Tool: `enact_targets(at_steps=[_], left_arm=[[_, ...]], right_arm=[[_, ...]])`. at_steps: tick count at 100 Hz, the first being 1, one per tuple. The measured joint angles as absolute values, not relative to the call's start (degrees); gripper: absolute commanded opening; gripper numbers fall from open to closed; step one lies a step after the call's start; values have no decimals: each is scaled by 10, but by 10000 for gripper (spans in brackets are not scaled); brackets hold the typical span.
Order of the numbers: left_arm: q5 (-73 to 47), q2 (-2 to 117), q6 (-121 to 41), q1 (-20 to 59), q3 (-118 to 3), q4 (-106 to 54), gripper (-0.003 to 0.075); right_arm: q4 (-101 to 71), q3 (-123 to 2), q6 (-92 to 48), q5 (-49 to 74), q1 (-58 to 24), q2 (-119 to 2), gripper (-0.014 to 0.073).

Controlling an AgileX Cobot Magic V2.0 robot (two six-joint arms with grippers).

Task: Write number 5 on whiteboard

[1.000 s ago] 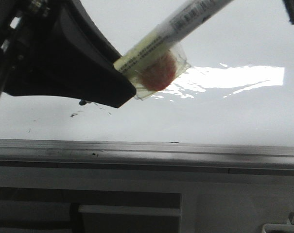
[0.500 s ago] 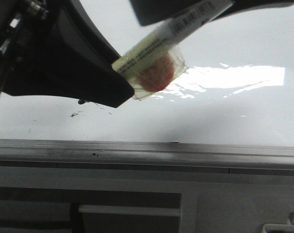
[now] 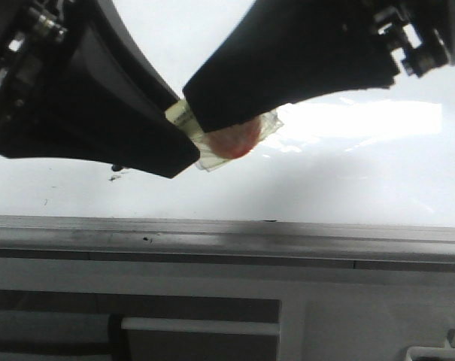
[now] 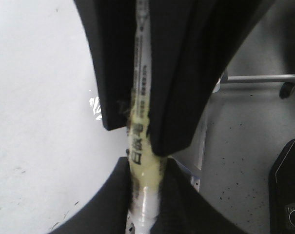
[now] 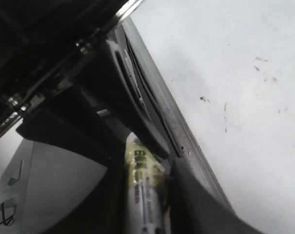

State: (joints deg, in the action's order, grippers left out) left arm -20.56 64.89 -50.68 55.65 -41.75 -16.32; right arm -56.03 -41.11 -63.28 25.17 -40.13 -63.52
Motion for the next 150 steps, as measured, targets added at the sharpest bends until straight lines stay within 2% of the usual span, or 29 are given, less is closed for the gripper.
enact_targets(at_steps=[7, 19, 24, 30, 42, 56, 70, 76, 84, 104, 150], left_arm=[[-206, 649, -507, 557, -418, -171, 160], [-204, 646, -507, 557, -418, -200, 470], [-202, 637, -507, 557, -418, -214, 551], [-201, 621, -501, 557, -420, -226, 584], [-202, 568, -467, 552, -420, -230, 547], [-206, 488, -405, 514, -417, -228, 424], [-206, 403, -325, 449, -380, -225, 223], [-206, 368, -295, 420, -359, -225, 101], [-207, 333, -274, 389, -333, -225, -19], [-209, 289, -257, 338, -292, -244, -20], [-210, 288, -256, 333, -290, -258, -20]], right_arm=[[-560, -411, -633, 252, -401, -635, -63], [-564, -412, -634, 251, -403, -635, -63], [-567, -412, -634, 251, -404, -635, -63], [-567, -412, -633, 243, -405, -634, -63], [-541, -413, -633, 224, -405, -621, -63], [-525, -414, -633, 185, -405, -607, -63], [-523, -415, -633, 151, -391, -606, -63], [-522, -416, -633, 143, -382, -606, -63], [-512, -416, -633, 136, -372, -606, -63], [-494, -416, -632, 123, -344, -606, -63], [-494, -419, -632, 104, -290, -636, -63]])
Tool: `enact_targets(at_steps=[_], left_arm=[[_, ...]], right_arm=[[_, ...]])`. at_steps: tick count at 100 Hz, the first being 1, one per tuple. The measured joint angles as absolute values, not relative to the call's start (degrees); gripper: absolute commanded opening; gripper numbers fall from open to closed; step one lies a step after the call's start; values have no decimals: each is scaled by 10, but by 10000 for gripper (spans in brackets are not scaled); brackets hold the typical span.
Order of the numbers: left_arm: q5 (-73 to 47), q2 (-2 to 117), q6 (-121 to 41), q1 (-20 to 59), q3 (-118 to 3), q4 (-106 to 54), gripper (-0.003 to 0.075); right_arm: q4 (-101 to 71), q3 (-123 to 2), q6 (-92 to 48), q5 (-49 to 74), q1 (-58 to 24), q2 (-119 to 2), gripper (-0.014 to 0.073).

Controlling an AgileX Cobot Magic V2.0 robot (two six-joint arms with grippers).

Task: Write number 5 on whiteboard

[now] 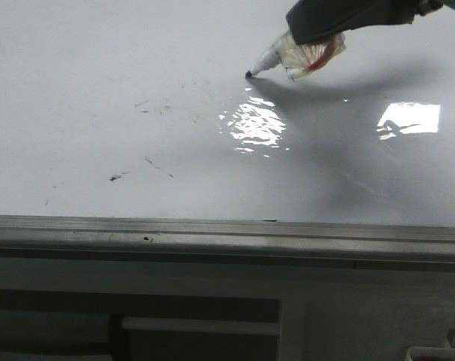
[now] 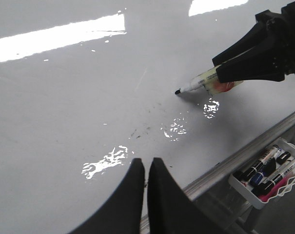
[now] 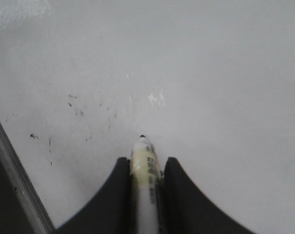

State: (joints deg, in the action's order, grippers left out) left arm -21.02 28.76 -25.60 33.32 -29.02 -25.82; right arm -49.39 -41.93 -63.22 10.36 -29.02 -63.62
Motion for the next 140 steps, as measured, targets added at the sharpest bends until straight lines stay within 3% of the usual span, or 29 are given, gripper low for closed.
enact_targets(at_steps=[64, 108, 140], left_arm=[[-210, 288, -256, 333, -290, -279, -20], [-210, 288, -256, 333, -290, -282, -20], [-203, 288, -256, 333, -290, -282, -20]], right_arm=[[-497, -385, -598, 156, -294, -642, -42], [-495, -385, -586, 226, -208, -601, -42], [-496, -375, -552, 239, -254, -648, -42]])
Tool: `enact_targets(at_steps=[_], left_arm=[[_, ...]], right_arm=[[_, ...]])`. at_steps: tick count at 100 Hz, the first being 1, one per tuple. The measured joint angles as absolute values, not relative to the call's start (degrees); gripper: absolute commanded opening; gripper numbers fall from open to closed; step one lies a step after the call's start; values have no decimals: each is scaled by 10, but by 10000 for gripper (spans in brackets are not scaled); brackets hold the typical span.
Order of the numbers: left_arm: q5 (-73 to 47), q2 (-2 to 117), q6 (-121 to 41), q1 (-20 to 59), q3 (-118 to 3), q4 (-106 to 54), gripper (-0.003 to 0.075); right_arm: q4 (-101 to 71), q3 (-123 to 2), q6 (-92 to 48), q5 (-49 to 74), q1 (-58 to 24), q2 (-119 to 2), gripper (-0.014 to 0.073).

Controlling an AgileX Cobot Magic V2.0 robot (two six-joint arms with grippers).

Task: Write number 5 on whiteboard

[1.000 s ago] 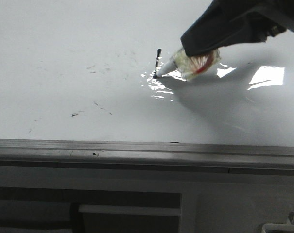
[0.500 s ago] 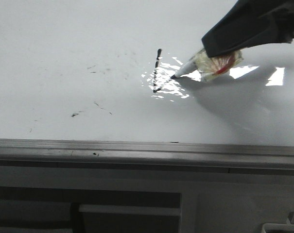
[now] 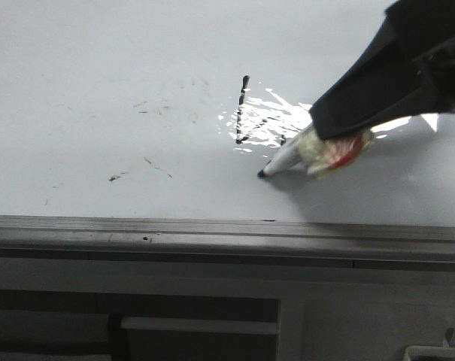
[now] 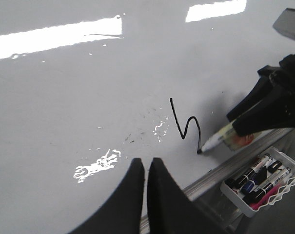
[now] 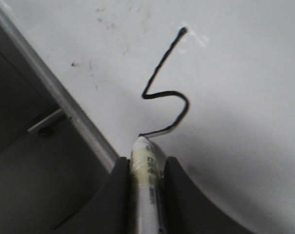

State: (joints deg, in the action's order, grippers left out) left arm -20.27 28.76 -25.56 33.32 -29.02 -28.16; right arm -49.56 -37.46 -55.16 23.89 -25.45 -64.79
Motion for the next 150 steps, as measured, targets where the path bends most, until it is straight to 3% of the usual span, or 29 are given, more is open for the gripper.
enact_targets(at_steps=[24, 49, 150], left_arm=[[-201, 288, -256, 333, -290, -283, -20], [-201, 288, -256, 333, -290, -283, -20], [-201, 288, -256, 333, -290, -283, -20]], right_arm=[[-493, -396, -550, 224, -312, -685, -42], [-459, -453, -550, 214, -314, -624, -42], [-455, -458, -550, 213, -236, -666, -42]])
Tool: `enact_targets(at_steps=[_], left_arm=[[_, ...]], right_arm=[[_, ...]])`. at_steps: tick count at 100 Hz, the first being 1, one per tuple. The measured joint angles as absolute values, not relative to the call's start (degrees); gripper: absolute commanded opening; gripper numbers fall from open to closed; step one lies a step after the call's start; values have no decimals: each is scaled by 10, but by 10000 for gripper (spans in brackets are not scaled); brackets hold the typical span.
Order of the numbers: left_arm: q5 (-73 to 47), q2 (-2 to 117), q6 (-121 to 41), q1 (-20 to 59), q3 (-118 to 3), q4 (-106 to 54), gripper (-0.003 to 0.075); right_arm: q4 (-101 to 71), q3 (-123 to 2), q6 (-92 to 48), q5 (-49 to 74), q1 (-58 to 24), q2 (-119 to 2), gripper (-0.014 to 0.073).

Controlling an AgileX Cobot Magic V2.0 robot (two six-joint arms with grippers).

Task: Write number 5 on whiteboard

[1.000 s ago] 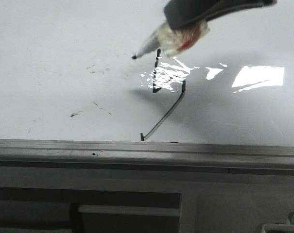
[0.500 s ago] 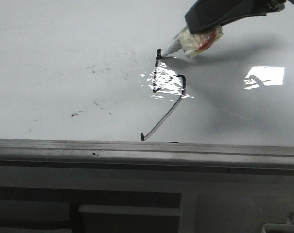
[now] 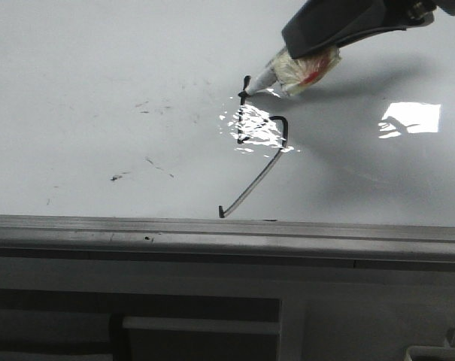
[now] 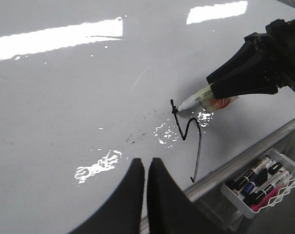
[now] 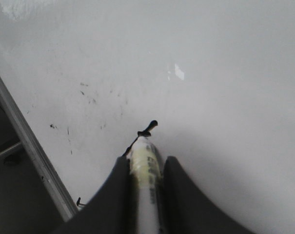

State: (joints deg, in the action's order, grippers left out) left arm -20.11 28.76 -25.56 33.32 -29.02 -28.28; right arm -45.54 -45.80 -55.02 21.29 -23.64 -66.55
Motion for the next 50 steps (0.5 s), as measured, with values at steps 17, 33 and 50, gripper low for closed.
enact_targets(at_steps=[17, 33, 50], left_arm=[[-201, 288, -256, 333, -290, -283, -20], [-201, 288, -256, 333, -290, -283, -20], [-201, 288, -256, 333, -290, -283, -17]], right_arm=[[-463, -459, -549, 267, -182, -654, -42], [-463, -459, -547, 303, -138, -637, -42], [-464, -463, -547, 318, -133, -627, -42]])
